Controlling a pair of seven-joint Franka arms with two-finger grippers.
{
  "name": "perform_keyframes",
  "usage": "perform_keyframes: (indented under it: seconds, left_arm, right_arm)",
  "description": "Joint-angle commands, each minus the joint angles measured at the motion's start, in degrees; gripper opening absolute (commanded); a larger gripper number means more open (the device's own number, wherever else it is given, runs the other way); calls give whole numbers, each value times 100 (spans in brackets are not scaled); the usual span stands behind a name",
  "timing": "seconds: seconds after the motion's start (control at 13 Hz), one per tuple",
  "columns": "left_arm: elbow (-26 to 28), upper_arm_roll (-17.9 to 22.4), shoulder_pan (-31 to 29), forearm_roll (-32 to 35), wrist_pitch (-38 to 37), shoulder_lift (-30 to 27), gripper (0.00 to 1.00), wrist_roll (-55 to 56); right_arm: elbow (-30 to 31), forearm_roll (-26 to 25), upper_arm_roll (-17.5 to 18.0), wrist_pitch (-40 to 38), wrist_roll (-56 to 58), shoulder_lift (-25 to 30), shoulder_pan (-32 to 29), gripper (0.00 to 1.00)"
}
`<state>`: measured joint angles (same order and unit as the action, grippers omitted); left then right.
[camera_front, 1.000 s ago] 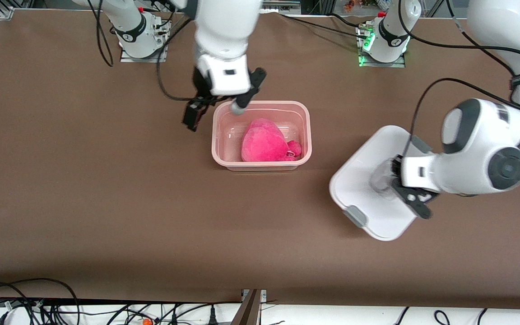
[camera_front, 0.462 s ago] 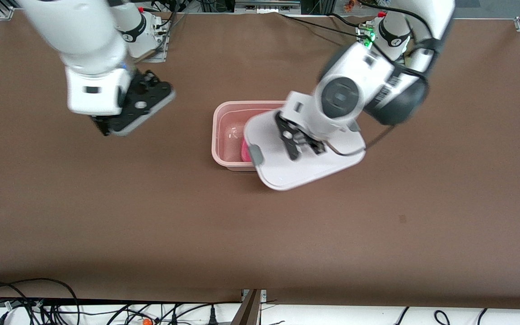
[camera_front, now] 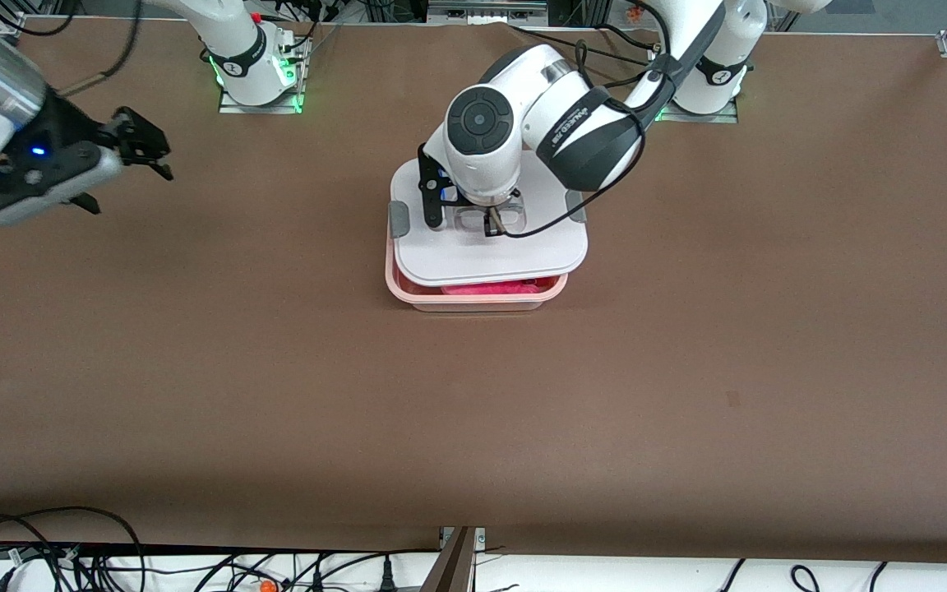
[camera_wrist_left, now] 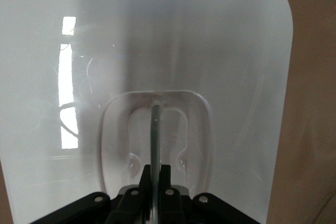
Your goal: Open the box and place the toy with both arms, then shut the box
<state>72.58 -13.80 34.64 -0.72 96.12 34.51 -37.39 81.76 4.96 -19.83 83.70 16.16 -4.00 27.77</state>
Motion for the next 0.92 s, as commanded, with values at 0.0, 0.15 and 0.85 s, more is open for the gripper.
perform_keyframes:
  seconds: [0.0,0.15,0.85]
  left_arm:
    - [-95,106,157,142,248,100,0,-225]
    - [-95,132,175,151,415,275,0,-225]
    - [-77,158,307,538,706,504,0,-225]
  right_arm:
    - [1025,-30,1014,471,-743,689,-1042,100]
    - [1123,-65,1489,524,-1420,664,-1658,100]
    - [1070,-539,1693,814,-1792,461,-1793,100]
